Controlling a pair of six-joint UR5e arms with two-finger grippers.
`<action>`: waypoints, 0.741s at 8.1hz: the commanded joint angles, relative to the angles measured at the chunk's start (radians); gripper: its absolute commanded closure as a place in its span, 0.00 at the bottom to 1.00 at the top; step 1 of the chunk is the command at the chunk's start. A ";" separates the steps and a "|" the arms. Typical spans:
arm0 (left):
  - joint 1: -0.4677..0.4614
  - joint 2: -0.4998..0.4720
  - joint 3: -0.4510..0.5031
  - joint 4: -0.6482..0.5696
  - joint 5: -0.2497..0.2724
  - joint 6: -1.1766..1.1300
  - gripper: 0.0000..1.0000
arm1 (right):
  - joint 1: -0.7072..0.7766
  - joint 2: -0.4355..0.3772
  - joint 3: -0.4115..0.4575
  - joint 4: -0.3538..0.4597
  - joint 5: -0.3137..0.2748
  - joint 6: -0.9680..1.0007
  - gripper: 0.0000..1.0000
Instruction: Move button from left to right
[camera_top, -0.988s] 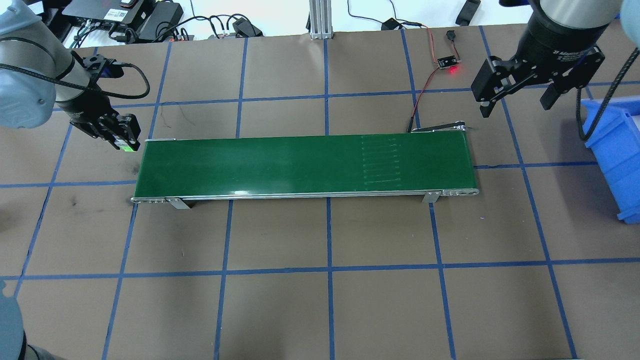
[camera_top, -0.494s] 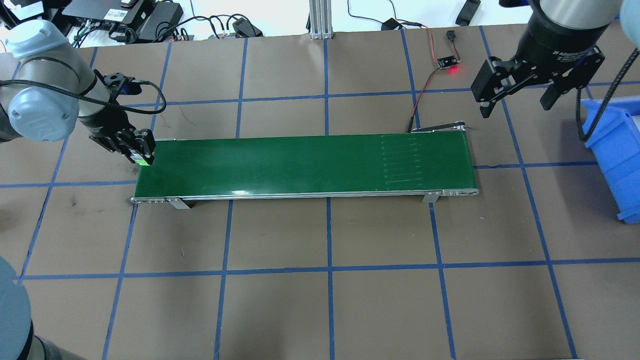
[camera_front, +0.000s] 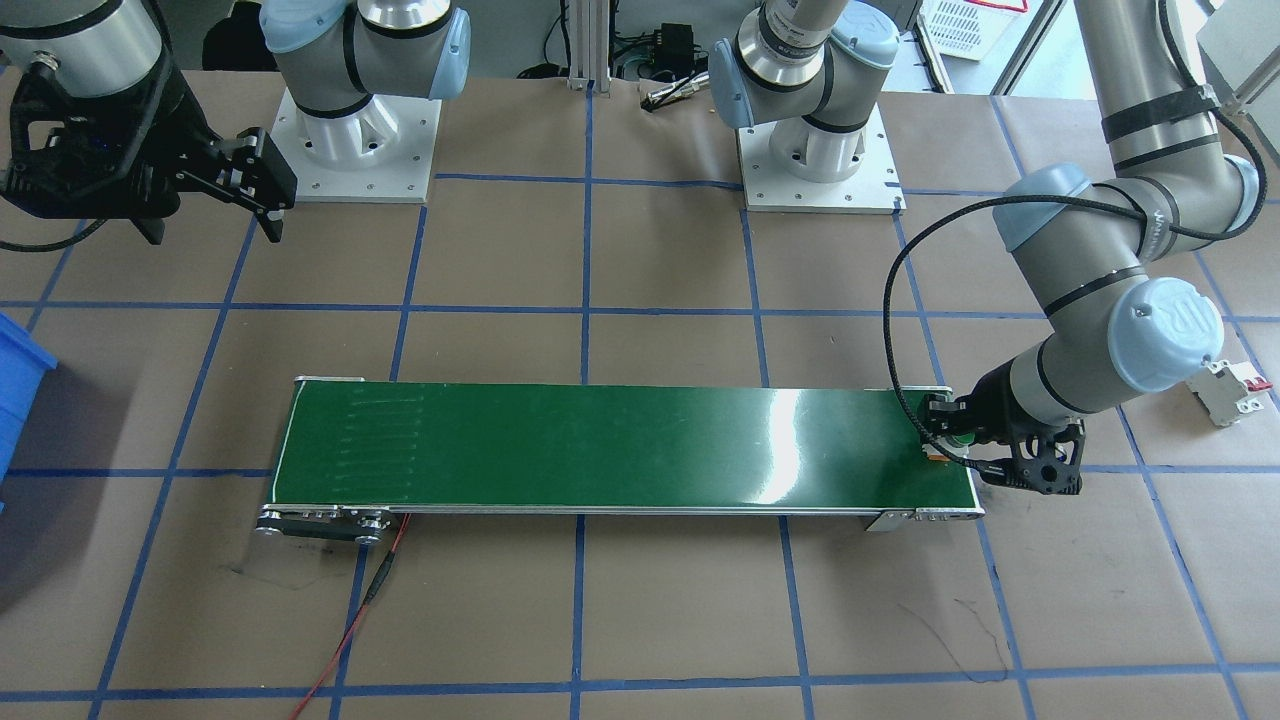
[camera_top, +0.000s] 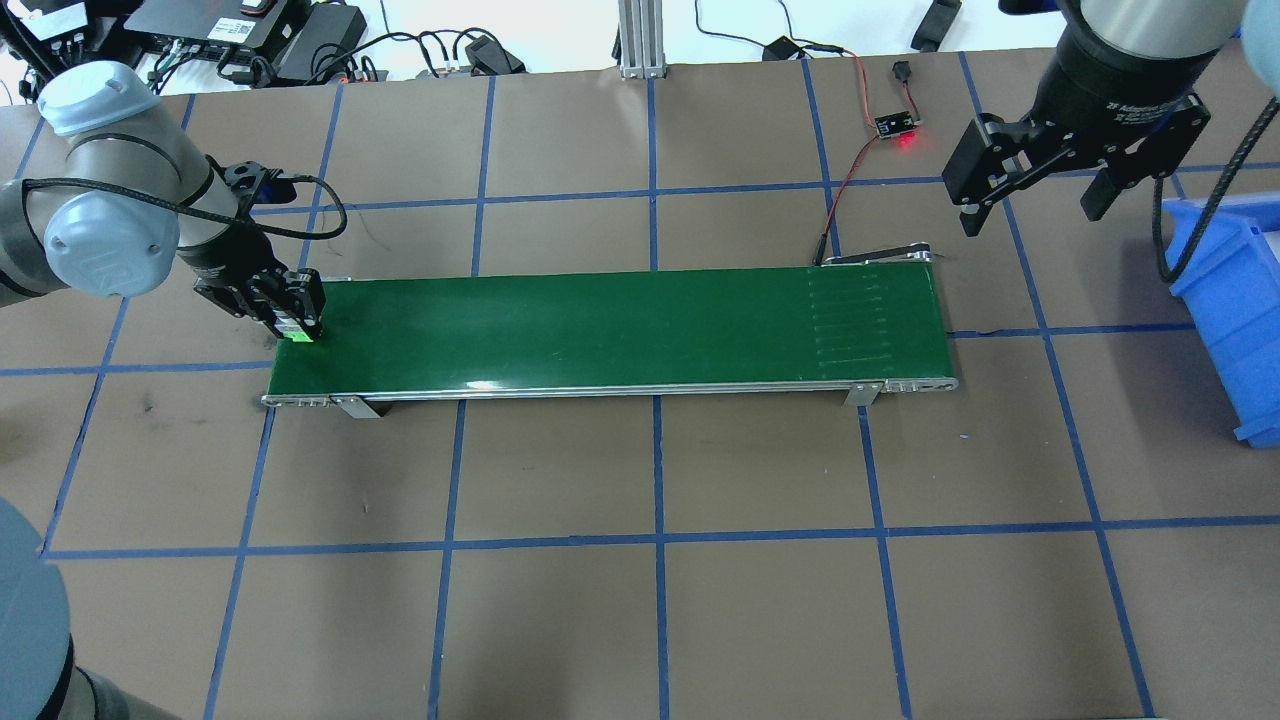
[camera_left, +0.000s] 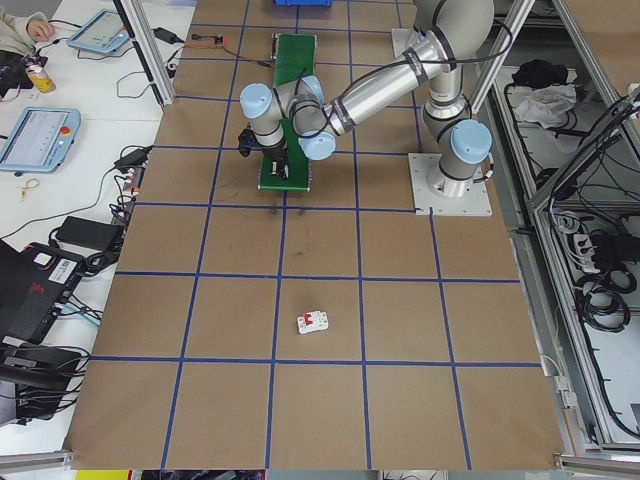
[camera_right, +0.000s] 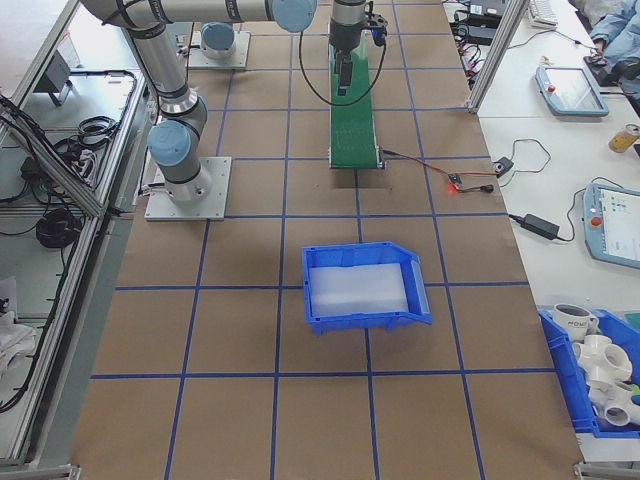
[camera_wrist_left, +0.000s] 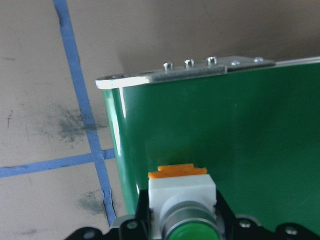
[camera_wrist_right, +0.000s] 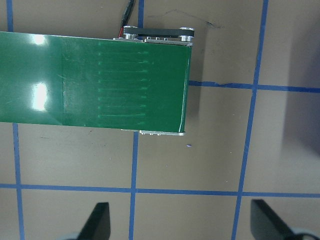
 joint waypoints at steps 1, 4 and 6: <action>-0.048 0.029 -0.004 -0.012 0.012 -0.041 0.00 | 0.000 0.000 0.000 0.000 -0.001 0.000 0.00; -0.104 0.117 -0.001 -0.065 0.000 -0.136 0.00 | 0.000 0.000 0.000 0.000 -0.001 0.000 0.00; -0.242 0.287 0.010 -0.260 -0.001 -0.294 0.00 | 0.000 0.000 0.000 0.000 0.001 0.000 0.00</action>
